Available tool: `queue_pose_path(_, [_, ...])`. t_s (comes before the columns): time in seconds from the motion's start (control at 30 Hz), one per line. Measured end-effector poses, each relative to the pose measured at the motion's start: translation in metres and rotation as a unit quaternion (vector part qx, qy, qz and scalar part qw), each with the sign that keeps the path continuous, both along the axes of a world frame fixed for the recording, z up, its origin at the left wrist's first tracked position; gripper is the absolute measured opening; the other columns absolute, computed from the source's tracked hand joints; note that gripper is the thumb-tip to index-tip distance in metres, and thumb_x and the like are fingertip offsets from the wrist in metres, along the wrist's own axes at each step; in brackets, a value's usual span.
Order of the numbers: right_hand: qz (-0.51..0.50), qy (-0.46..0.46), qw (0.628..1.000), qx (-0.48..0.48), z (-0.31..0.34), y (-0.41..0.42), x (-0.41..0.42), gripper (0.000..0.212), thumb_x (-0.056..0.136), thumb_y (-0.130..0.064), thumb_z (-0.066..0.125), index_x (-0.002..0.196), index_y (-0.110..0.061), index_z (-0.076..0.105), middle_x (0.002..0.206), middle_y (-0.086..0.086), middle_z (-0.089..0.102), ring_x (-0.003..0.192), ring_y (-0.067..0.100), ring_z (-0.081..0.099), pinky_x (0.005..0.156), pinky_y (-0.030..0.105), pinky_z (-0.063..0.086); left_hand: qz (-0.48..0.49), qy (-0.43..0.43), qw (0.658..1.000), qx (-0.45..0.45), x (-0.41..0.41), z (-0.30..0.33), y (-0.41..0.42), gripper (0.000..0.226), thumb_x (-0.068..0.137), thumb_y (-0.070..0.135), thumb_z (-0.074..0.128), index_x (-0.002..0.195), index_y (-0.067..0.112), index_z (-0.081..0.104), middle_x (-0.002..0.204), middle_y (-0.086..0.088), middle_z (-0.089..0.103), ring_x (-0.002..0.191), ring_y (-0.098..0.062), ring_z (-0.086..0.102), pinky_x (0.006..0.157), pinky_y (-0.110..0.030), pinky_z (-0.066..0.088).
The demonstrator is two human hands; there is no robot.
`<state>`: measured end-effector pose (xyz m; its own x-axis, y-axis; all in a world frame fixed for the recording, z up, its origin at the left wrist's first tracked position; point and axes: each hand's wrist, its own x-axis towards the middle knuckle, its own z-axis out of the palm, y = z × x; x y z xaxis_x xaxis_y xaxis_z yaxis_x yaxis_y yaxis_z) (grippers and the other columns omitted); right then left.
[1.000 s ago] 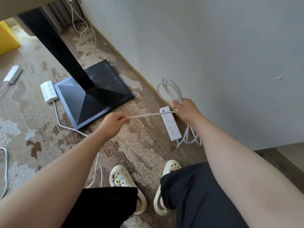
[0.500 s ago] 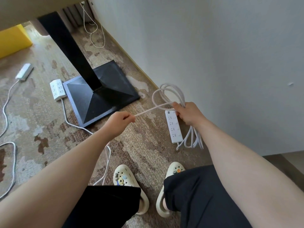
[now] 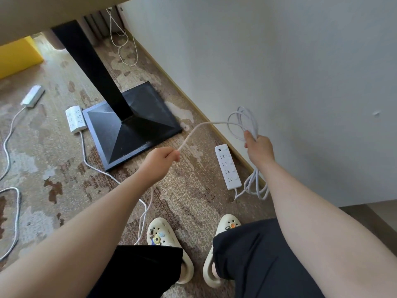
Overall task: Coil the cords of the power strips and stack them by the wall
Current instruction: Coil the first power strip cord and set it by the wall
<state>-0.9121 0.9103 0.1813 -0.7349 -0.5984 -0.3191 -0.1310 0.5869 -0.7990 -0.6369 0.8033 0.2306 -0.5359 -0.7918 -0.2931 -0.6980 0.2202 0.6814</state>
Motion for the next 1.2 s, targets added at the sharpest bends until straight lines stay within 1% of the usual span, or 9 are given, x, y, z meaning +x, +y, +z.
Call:
queue_pose_path(0.13, [0.044, -0.024, 0.999, -0.010, 0.000, -0.004, 0.009, 0.041, 0.099, -0.047, 0.046, 0.077, -0.015, 0.062, 0.064, 0.000, 0.056, 0.056, 0.017, 0.052, 0.057, 0.030, 0.041, 0.003, 0.084, 0.996, 0.021, -0.050, 0.014, 0.012, 0.029, 0.099, 0.030, 0.048, 0.081, 0.017, 0.067, 0.054, 0.011, 0.050, 0.039, 0.000, 0.035, 0.037, -0.015, 0.031])
queue_pose_path(0.33, [0.091, -0.173, 0.979, -0.065, 0.000, -0.006, 0.021, 0.043, 0.091, -0.054, 0.058, 0.089, -0.011, 0.066, 0.053, -0.006, 0.049, 0.042, 0.010, 0.043, 0.045, 0.024, 0.039, -0.042, -0.012, 0.999, 0.022, -0.085, -0.005, 0.042, 0.034, 0.102, 0.029, 0.041, 0.085, 0.011, 0.064, 0.064, 0.001, 0.058, 0.047, -0.011, 0.043, 0.050, -0.029, 0.041])
queue_pose_path(0.5, [0.119, -0.219, 0.964, -0.096, 0.007, -0.007, 0.024, 0.054, 0.078, -0.062, 0.068, 0.083, -0.008, 0.065, 0.061, -0.001, 0.053, 0.042, 0.012, 0.041, 0.043, 0.022, 0.037, -0.065, -0.036, 0.997, 0.026, -0.099, -0.013, 0.049, 0.038, 0.103, 0.033, 0.039, 0.088, 0.012, 0.067, 0.077, 0.000, 0.064, 0.058, -0.013, 0.053, 0.063, -0.034, 0.051])
queue_pose_path(0.57, [0.114, -0.230, 0.961, -0.106, 0.010, -0.007, 0.023, 0.049, 0.080, -0.056, 0.071, 0.079, -0.007, 0.063, 0.060, 0.000, 0.053, 0.041, 0.013, 0.040, 0.043, 0.023, 0.035, -0.062, -0.036, 0.997, 0.033, -0.101, -0.014, 0.049, 0.038, 0.103, 0.032, 0.040, 0.088, 0.011, 0.068, 0.075, 0.001, 0.063, 0.058, -0.013, 0.053, 0.058, -0.031, 0.048])
queue_pose_path(0.77, [0.144, -0.231, 0.954, -0.128, 0.018, -0.005, 0.023, 0.027, 0.090, -0.028, 0.069, 0.082, -0.002, 0.070, 0.051, -0.006, 0.063, 0.037, 0.008, 0.040, 0.044, 0.021, 0.035, -0.075, -0.037, 0.994, 0.072, -0.105, -0.016, 0.052, 0.037, 0.103, 0.029, 0.042, 0.091, 0.006, 0.070, 0.064, -0.001, 0.055, 0.050, -0.013, 0.046, 0.048, -0.029, 0.036])
queue_pose_path(0.87, [0.142, -0.217, 0.957, -0.133, 0.020, -0.008, 0.024, 0.028, 0.092, -0.019, 0.066, 0.066, -0.009, 0.067, 0.057, 0.000, 0.064, 0.038, 0.010, 0.040, 0.041, 0.021, 0.034, -0.092, -0.021, 0.991, 0.091, -0.106, -0.017, 0.056, 0.036, 0.103, 0.028, 0.042, 0.095, 0.006, 0.070, 0.076, -0.014, 0.063, 0.063, -0.022, 0.056, 0.064, -0.039, 0.049])
queue_pose_path(0.93, [0.133, -0.193, 0.964, -0.124, 0.018, -0.007, 0.022, 0.032, 0.094, -0.017, 0.064, 0.062, -0.012, 0.063, 0.055, 0.000, 0.061, 0.038, 0.009, 0.040, 0.041, 0.020, 0.035, -0.107, -0.018, 0.989, 0.099, -0.099, -0.020, 0.059, 0.033, 0.103, 0.027, 0.041, 0.095, 0.011, 0.069, 0.074, -0.007, 0.061, 0.063, -0.019, 0.053, 0.069, -0.040, 0.051])
queue_pose_path(1.0, [0.114, -0.176, 0.972, -0.106, 0.015, -0.005, 0.017, 0.030, 0.094, -0.019, 0.064, 0.066, -0.013, 0.061, 0.055, -0.001, 0.058, 0.038, 0.008, 0.041, 0.042, 0.020, 0.036, -0.111, -0.022, 0.988, 0.108, -0.081, -0.027, 0.059, 0.030, 0.102, 0.030, 0.041, 0.092, 0.018, 0.067, 0.069, 0.003, 0.056, 0.055, -0.012, 0.046, 0.058, -0.032, 0.046])
queue_pose_path(1.2, [0.001, -0.117, 0.992, -0.052, 0.005, 0.004, -0.008, 0.024, 0.096, -0.025, 0.059, 0.075, -0.014, 0.059, 0.066, 0.003, 0.055, 0.052, 0.014, 0.046, 0.058, 0.029, 0.043, -0.091, -0.066, 0.989, 0.092, -0.021, -0.040, 0.036, 0.029, 0.101, 0.033, 0.044, 0.093, 0.021, 0.069, 0.067, 0.004, 0.055, 0.048, -0.008, 0.038, 0.048, -0.020, 0.036])
